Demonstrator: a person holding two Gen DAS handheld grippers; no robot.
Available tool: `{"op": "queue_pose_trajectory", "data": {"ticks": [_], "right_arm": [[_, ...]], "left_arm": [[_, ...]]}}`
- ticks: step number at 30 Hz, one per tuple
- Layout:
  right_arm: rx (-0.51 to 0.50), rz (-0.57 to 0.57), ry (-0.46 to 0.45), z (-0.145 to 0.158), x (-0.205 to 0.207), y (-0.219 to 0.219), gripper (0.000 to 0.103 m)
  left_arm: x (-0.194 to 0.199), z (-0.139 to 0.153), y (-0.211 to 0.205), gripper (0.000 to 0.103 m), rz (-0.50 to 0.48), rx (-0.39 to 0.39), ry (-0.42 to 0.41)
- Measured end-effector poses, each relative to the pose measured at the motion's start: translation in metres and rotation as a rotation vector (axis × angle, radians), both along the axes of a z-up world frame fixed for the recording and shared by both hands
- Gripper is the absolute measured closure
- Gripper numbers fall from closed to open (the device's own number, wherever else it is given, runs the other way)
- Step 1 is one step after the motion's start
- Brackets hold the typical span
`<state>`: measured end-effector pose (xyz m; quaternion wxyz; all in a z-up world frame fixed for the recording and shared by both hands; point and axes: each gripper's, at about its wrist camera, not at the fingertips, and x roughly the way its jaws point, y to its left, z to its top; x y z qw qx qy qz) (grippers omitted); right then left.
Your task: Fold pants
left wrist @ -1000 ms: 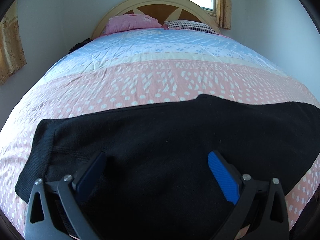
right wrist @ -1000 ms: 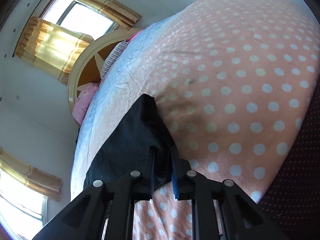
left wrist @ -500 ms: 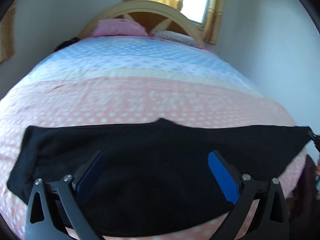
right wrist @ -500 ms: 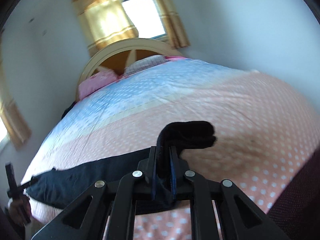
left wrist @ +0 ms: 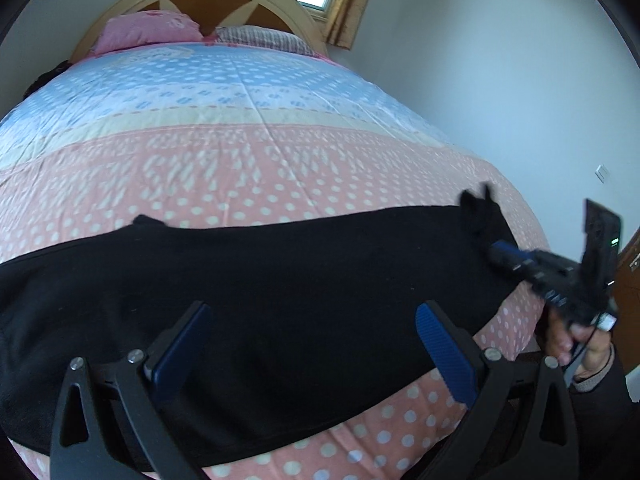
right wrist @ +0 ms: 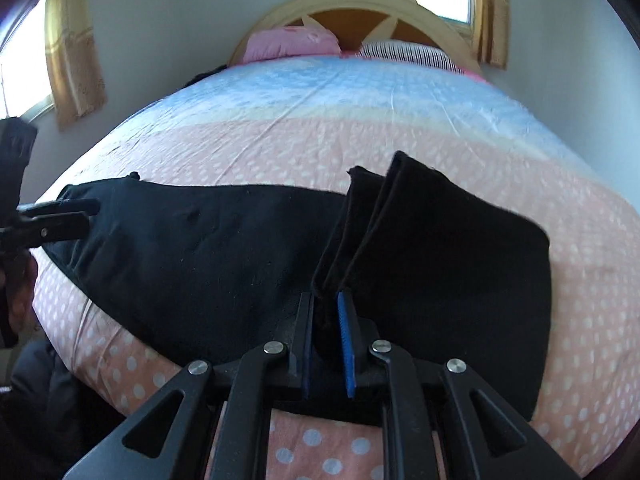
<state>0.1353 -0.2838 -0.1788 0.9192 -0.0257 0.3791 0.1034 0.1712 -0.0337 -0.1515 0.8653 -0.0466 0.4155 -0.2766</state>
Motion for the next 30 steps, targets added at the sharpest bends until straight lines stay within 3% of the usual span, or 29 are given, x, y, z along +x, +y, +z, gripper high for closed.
{"op": "queue_pose_trajectory", "data": {"ticks": [1, 3, 7, 12, 16, 18, 21, 22, 30], "right_arm": [[0.040, 0.029, 0.024, 0.002, -0.003, -0.004, 0.073], [0.153, 0.067, 0.015, 0.011, -0.012, -0.022, 0.067], [0.222, -0.031, -0.030, 0.019, -0.020, -0.059, 0.067], [0.202, -0.071, -0.061, 0.024, -0.026, -0.064, 0.067], [0.200, -0.005, -0.046, 0.016, -0.021, -0.047, 0.067], [0.152, -0.001, -0.029, 0.007, -0.019, -0.033, 0.067], [0.053, -0.006, 0.000, -0.009, -0.011, -0.017, 0.069], [0.031, -0.006, 0.008, -0.010, -0.011, -0.014, 0.078], [0.028, 0.131, -0.010, -0.003, -0.030, -0.025, 0.078]], "left_arm": [[0.001, 0.001, -0.004, 0.000, -0.013, 0.001, 0.001], [0.005, 0.001, -0.014, 0.000, -0.039, 0.006, 0.001], [0.012, 0.006, -0.042, 0.000, -0.096, -0.007, 0.010], [0.022, 0.012, -0.085, 0.000, -0.146, 0.014, 0.001], [0.029, 0.016, -0.117, 0.000, -0.173, 0.005, 0.013], [0.028, 0.020, -0.131, 0.000, -0.193, 0.005, 0.000], [0.026, 0.018, -0.142, 0.000, -0.202, 0.005, 0.003], [0.026, 0.017, -0.144, 0.000, -0.203, 0.003, 0.009], [0.023, 0.013, -0.159, 0.003, -0.236, 0.021, 0.023]]}}
